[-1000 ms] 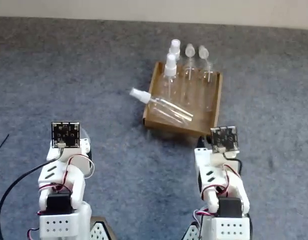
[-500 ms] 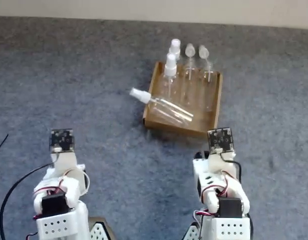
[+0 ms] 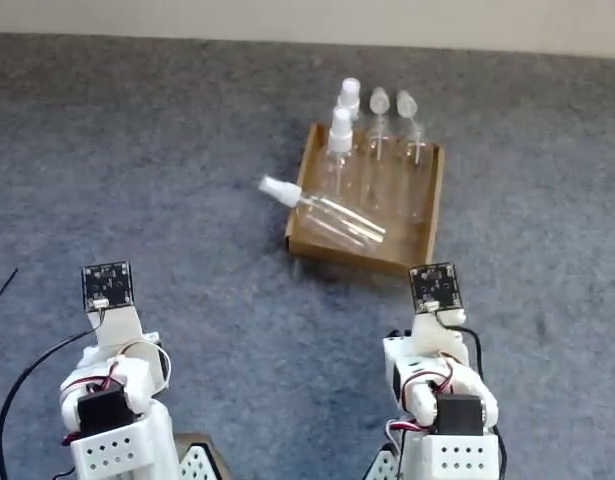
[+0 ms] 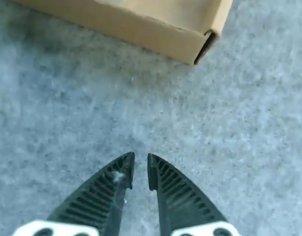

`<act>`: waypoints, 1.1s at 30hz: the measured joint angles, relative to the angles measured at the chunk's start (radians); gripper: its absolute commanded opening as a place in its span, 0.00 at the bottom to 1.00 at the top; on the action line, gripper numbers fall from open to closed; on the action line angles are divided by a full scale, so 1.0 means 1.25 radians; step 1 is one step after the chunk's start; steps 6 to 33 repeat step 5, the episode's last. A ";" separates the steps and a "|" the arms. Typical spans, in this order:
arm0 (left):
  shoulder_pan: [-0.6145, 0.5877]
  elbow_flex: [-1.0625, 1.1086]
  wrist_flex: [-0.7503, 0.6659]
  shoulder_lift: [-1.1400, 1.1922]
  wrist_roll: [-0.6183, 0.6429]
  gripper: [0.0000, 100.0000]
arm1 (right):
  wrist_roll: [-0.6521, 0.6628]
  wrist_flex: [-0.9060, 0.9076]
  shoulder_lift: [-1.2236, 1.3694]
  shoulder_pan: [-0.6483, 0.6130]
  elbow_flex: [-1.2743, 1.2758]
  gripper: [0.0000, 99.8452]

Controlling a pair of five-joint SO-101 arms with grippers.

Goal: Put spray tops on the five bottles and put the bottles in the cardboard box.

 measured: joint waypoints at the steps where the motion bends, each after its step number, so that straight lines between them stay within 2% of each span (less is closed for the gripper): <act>1: 0.000 0.000 0.000 0.000 0.000 0.05 | 0.000 0.000 0.000 0.000 0.000 0.01; 33: 0.000 0.000 0.000 0.000 0.000 0.05 | 0.000 0.000 0.000 0.000 0.000 0.01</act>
